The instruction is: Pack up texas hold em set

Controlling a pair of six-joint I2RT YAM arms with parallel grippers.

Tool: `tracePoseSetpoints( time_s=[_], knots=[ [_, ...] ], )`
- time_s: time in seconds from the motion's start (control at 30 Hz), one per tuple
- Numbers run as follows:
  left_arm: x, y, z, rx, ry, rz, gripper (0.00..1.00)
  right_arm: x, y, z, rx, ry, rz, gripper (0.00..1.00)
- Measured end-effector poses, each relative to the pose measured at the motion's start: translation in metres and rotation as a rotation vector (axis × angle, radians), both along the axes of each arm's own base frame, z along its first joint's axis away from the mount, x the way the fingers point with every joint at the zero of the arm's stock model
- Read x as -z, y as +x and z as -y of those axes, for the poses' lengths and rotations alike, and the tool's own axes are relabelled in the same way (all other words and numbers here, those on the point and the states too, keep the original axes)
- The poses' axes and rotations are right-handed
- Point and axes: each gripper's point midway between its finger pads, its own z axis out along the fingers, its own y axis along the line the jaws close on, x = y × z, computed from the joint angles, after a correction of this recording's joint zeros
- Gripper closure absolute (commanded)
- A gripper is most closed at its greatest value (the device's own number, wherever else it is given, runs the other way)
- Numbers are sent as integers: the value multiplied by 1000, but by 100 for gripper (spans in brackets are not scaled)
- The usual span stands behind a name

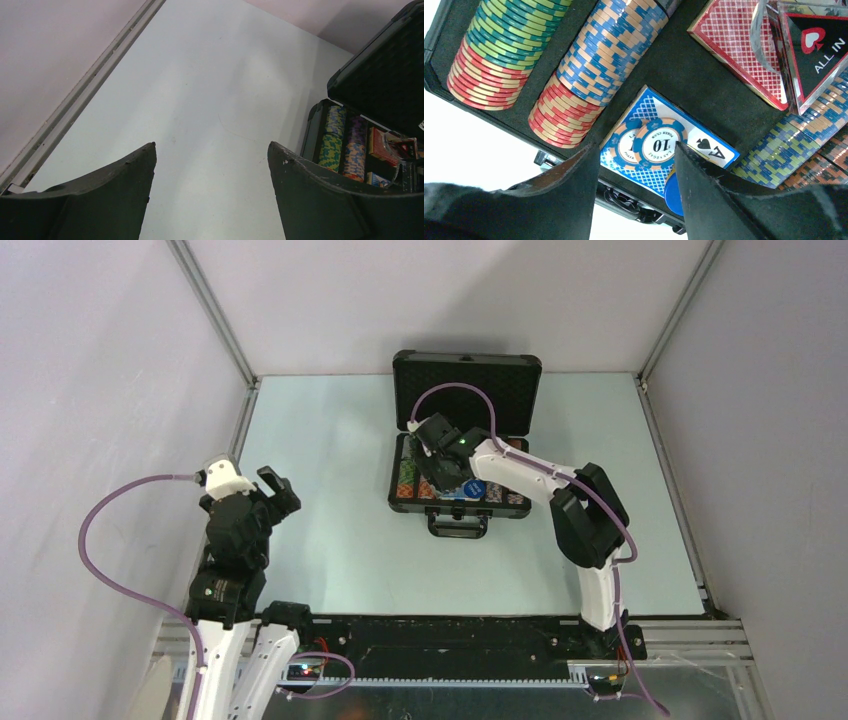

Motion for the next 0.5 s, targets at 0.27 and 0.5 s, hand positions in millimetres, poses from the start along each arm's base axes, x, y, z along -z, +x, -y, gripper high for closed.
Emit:
tracePoseSetpoints(
  time_s=[0.27, 0.5],
  knots=[
    [0, 0, 0, 0, 0, 0, 13, -2, 0, -3, -5, 5, 3, 56],
    [0, 0, 0, 0, 0, 0, 13, -2, -1, -3, -7, 4, 2, 63]
  ],
)
